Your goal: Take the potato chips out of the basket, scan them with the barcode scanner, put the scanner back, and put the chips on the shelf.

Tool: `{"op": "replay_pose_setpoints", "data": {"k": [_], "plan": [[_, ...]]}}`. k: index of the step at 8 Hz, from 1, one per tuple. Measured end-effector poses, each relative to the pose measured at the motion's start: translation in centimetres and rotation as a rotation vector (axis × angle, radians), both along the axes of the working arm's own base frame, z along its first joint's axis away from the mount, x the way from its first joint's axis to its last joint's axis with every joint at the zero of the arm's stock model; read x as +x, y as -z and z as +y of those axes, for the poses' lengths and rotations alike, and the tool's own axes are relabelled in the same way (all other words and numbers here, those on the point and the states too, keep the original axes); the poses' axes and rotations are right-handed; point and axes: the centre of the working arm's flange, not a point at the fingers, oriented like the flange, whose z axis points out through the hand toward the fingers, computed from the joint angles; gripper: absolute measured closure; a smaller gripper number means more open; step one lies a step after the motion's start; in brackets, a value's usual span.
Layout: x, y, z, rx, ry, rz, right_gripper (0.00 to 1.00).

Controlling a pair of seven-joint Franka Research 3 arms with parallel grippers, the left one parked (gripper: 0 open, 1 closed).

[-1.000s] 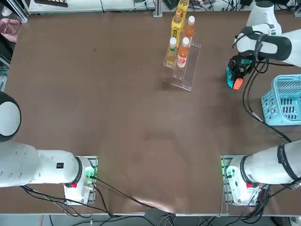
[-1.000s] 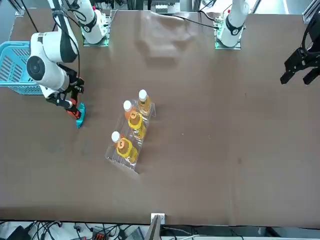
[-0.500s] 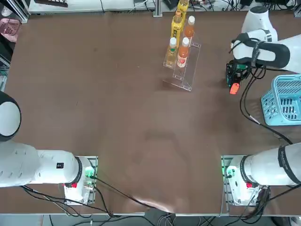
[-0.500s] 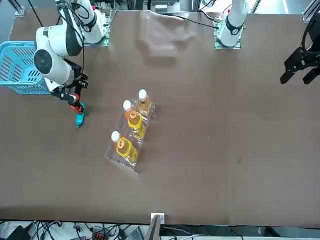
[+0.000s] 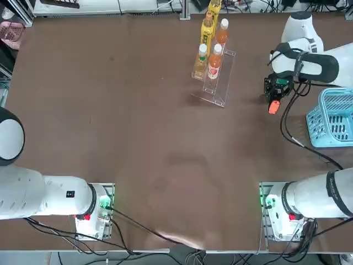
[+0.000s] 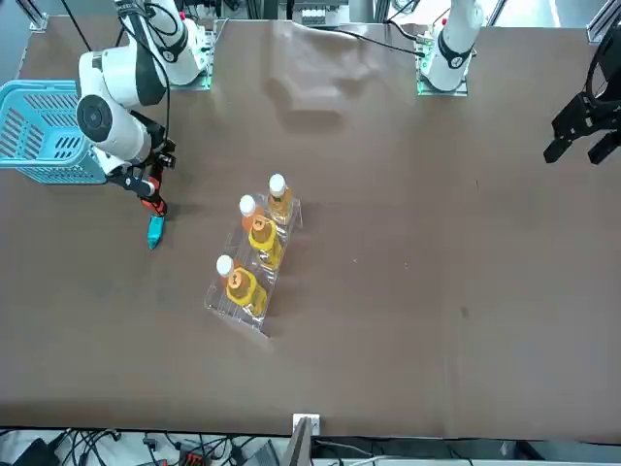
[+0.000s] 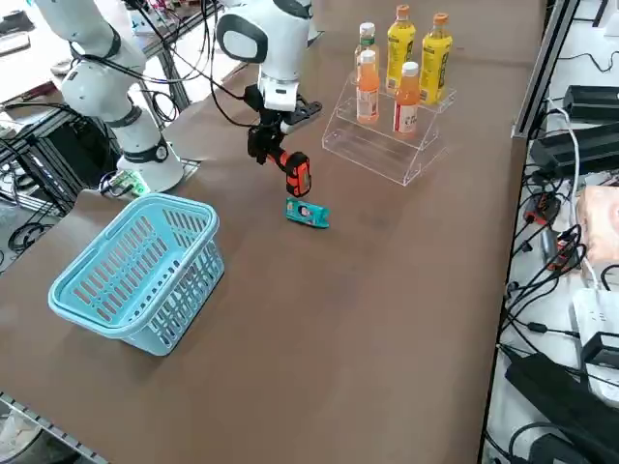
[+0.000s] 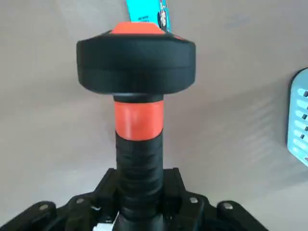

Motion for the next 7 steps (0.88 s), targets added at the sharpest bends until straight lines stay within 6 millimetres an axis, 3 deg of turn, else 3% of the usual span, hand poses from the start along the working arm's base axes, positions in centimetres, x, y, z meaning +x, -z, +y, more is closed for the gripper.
{"op": "replay_pose_setpoints", "data": {"k": [7], "plan": [[0.19,-0.01,-0.18,0.002,0.003,-0.016,0.59]]}}
